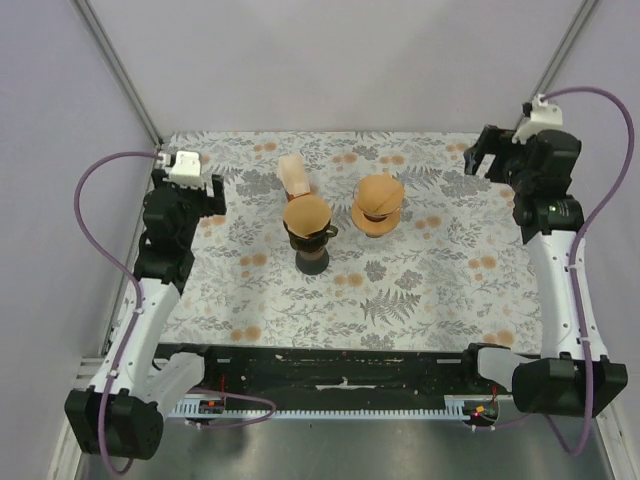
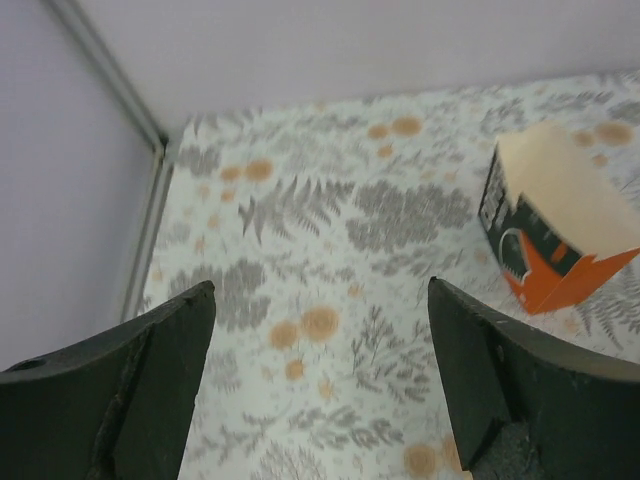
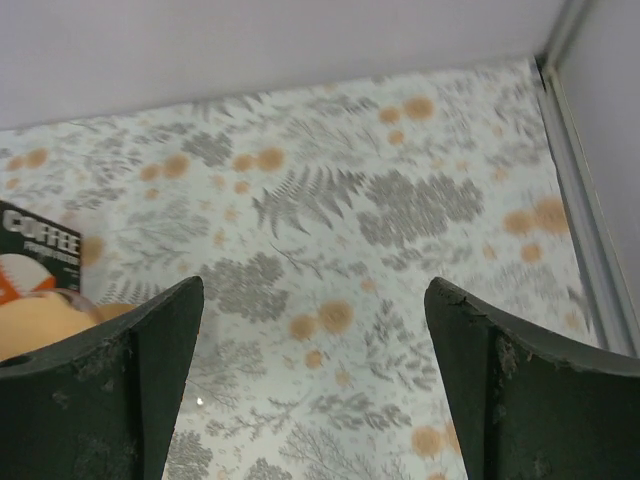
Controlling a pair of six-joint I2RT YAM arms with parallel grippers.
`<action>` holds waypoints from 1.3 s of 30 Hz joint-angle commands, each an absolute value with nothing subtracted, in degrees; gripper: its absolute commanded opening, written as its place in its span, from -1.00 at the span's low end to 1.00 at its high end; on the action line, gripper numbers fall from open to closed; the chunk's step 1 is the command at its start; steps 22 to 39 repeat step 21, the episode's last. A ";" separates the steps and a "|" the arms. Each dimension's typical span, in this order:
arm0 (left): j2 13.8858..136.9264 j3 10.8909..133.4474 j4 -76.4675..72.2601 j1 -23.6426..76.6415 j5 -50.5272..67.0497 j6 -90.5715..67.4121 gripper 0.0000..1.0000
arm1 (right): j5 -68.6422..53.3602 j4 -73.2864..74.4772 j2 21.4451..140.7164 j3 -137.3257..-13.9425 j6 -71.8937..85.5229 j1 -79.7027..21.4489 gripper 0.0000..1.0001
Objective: Place the coffee filter in the dripper
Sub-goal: Reset both arms
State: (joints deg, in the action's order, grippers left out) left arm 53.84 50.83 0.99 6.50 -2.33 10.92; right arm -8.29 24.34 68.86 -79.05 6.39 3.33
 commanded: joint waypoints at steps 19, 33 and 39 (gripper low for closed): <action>42.19 14.86 -14.32 1.76 -9.93 -5.54 0.79 | 10.01 -3.61 61.25 -35.42 23.03 8.53 0.96; 41.93 14.24 -15.03 1.85 -10.11 -5.01 0.82 | 12.21 -3.51 61.52 -35.16 23.03 8.53 0.96; 41.93 14.24 -15.03 1.85 -10.11 -5.01 0.82 | 12.21 -3.51 61.52 -35.16 23.03 8.53 0.96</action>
